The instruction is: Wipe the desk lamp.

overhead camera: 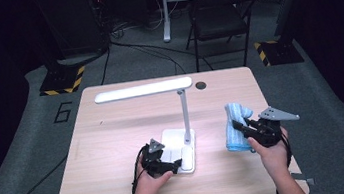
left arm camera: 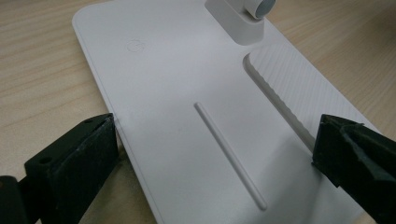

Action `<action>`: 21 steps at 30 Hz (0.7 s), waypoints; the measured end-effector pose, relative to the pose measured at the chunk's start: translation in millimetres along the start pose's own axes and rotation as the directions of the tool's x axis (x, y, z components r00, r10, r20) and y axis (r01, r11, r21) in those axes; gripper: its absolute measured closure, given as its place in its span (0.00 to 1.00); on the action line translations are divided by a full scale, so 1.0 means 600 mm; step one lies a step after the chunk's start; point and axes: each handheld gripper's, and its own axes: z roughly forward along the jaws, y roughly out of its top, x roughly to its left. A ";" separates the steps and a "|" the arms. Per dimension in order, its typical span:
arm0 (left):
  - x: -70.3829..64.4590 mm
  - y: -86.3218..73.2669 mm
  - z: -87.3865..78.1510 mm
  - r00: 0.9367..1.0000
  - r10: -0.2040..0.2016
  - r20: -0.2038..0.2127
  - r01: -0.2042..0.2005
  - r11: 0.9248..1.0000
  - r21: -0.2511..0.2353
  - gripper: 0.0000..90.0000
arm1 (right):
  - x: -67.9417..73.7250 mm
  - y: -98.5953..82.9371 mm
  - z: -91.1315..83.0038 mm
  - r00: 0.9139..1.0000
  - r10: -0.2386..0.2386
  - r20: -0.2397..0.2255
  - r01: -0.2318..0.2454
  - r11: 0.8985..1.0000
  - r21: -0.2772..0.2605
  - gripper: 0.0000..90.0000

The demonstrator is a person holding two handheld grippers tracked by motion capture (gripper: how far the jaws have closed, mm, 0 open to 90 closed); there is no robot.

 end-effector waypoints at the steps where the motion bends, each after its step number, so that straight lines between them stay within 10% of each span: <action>1: 0.000 0.000 0.000 1.000 0.002 0.000 -0.002 1.000 0.000 0.00 | -0.005 -0.007 0.000 1.000 0.002 0.007 -0.002 1.000 0.003 0.76; 21: 0.001 0.000 0.000 1.000 0.005 0.001 -0.005 1.000 0.001 0.00 | -0.062 -0.109 0.001 0.990 0.057 0.130 -0.072 0.991 0.111 0.75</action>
